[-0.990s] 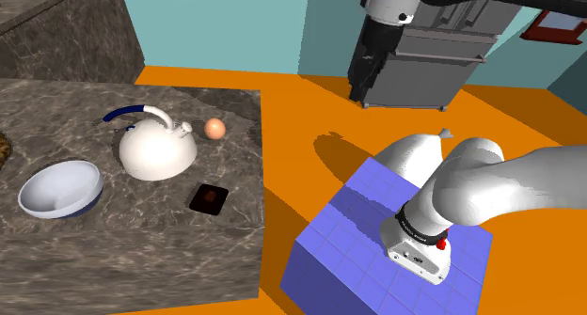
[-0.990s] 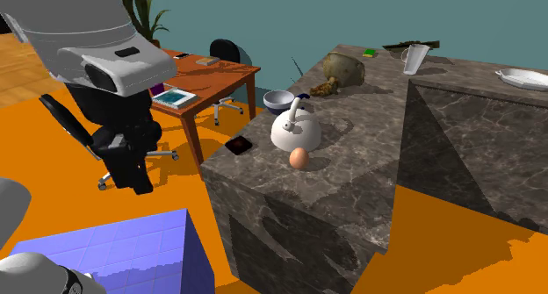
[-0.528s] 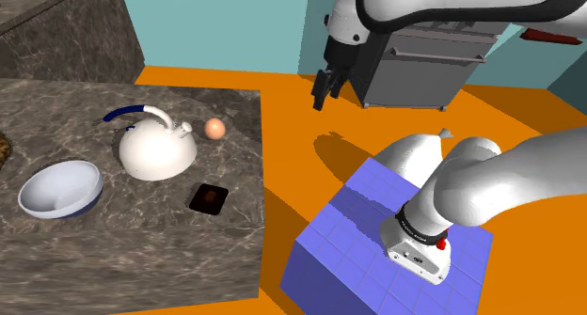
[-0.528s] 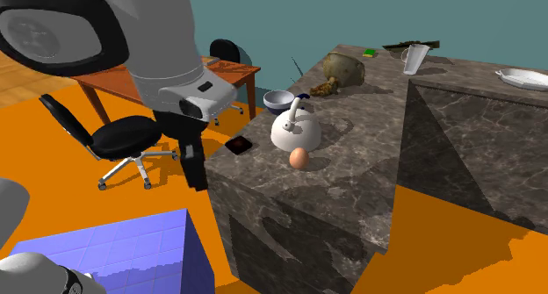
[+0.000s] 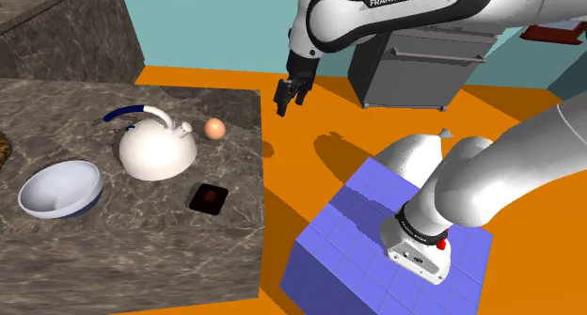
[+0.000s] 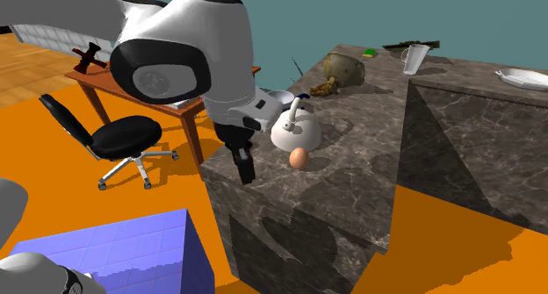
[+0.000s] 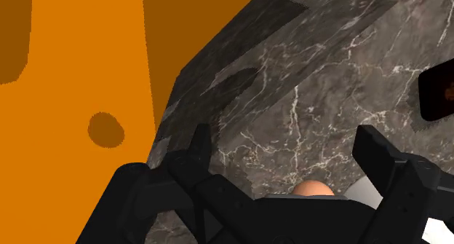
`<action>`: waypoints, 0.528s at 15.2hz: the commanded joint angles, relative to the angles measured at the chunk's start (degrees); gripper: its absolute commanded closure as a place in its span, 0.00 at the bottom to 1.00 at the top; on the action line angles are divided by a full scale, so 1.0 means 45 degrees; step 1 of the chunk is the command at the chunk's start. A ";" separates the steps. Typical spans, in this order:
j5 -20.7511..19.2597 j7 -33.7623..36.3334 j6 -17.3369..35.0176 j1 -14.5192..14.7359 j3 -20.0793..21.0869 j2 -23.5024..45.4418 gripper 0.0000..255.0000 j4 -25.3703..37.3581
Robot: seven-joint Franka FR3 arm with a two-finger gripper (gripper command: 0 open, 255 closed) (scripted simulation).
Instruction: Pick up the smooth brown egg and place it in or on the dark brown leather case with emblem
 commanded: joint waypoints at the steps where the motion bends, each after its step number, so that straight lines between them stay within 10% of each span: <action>1: 0.0198 0.0051 0.0722 0.0131 0.0146 0.0823 0.00 0.0300; 8: 0.0643 0.0059 0.2577 0.0452 0.0494 0.3987 0.00 0.2209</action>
